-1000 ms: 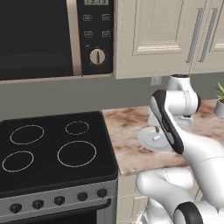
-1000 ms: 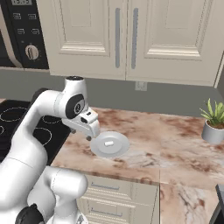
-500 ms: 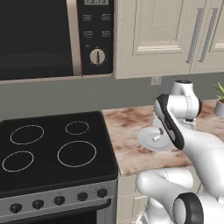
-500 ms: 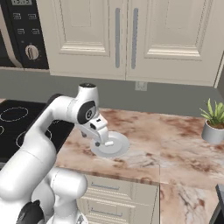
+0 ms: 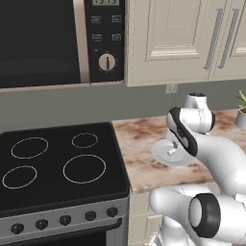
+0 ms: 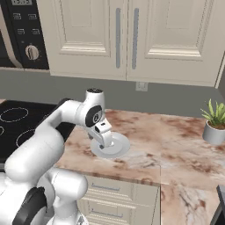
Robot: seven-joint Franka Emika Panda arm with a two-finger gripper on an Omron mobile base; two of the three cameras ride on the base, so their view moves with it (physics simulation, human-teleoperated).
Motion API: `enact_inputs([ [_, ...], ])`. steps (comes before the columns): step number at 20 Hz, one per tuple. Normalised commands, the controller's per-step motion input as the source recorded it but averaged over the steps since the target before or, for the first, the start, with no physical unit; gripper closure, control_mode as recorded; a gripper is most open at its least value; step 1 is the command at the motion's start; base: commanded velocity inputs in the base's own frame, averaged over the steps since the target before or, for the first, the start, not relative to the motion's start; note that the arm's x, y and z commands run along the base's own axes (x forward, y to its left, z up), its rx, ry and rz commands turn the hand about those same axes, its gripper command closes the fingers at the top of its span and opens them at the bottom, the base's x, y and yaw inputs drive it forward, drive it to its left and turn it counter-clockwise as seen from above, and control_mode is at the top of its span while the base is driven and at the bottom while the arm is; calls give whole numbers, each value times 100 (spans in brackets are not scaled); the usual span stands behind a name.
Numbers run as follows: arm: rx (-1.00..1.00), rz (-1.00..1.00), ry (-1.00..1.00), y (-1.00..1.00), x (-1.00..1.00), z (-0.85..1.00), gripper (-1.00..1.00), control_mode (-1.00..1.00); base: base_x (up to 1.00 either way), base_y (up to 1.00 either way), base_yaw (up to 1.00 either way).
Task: Pick up the marshmallow and place it in the cup of hot chocolate on the dining counter.
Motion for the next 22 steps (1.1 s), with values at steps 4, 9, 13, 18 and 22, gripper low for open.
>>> enact_inputs([
  [4, 0, -6, 7, -13, 33, -26, -100, -100, 0, 0, 0],
  [9, 0, 0, 2, -11, 23, -22, -100, -100, 0, 0, 0],
  [13, 0, 0, 0, 0, 25, -26, -100, -100, 0, 0, 0],
  [18, 0, 0, 0, 0, 27, -19, -100, -100, 0, 0, 0],
  [22, 0, 0, 1, -1, 20, -11, -100, -100, 0, 0, 0],
])
